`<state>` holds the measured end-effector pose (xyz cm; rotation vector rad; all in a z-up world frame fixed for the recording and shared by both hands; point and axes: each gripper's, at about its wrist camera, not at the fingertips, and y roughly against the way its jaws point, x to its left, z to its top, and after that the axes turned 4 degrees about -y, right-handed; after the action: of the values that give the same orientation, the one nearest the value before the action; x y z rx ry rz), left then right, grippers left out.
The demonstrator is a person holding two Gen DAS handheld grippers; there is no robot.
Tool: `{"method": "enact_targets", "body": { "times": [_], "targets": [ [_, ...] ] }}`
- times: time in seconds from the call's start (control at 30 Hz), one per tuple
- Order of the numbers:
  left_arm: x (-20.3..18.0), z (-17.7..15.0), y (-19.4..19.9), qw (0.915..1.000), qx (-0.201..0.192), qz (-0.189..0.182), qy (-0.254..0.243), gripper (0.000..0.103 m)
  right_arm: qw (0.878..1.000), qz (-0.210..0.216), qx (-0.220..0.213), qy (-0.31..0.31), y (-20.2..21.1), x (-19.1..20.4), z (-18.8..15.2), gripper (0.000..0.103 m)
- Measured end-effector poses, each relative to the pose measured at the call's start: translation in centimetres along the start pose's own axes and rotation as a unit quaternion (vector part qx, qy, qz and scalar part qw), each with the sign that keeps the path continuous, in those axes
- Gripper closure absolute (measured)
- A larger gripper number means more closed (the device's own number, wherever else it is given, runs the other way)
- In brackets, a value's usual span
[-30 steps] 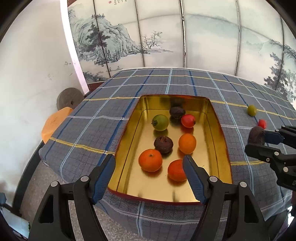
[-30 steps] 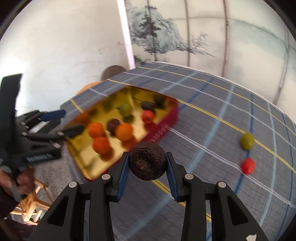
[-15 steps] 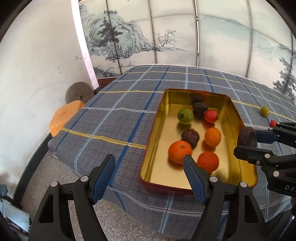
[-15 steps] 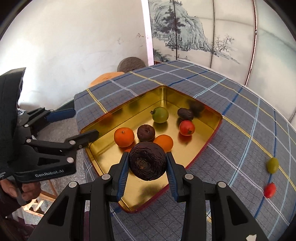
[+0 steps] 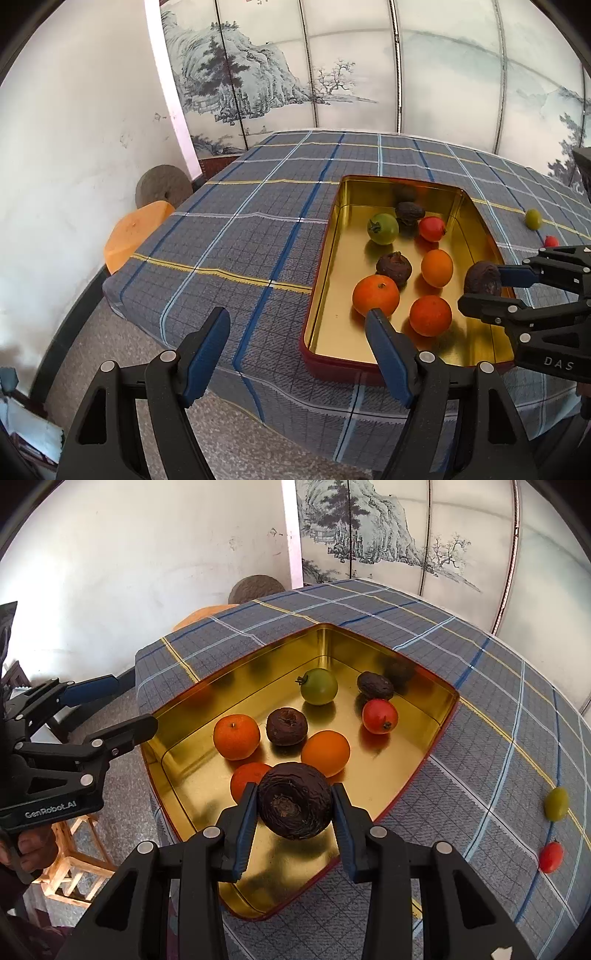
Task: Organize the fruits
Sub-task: 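Carry the dark brown fruit in the right gripper into the tray and release it, then grasp a red tomato with the left gripper while the right gripper grasps the yellow-green fruit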
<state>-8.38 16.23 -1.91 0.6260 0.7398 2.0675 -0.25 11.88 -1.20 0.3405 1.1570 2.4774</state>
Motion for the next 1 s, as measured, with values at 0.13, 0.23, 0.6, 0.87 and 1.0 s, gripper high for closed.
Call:
{"method": "enact_targets", "body": {
  "times": [0.13,0.23,0.6,0.87,1.0],
  "targets": [
    [-0.1,0.0,0.0,1.0000,0.000,0.000,0.000,0.027,1.000,0.003,-0.002,-0.002,-0.1,0.1,0.2,0.064],
    [-0.3,0.0,0.0,1.0000,-0.001,0.000,-0.003,0.026,1.000,0.003,-0.013,-0.010,0.4,-0.1,0.2,0.044],
    [-1.3,0.4,1.1,0.9996,-0.011,0.007,-0.025,0.024,0.995,-0.009,-0.081,-0.051,4.9,-2.9,-1.4,0.037],
    [-3.1,1.2,2.3,0.9980,-0.022,0.010,-0.058,0.023,0.983,-0.109,-0.083,-0.126,9.1,-11.8,-7.0,0.034],
    [-4.9,1.8,3.1,0.9962,-0.030,0.006,-0.081,0.021,0.966,-0.185,-0.066,-0.169,11.1,-17.4,-10.2,0.026]
  ]
}}
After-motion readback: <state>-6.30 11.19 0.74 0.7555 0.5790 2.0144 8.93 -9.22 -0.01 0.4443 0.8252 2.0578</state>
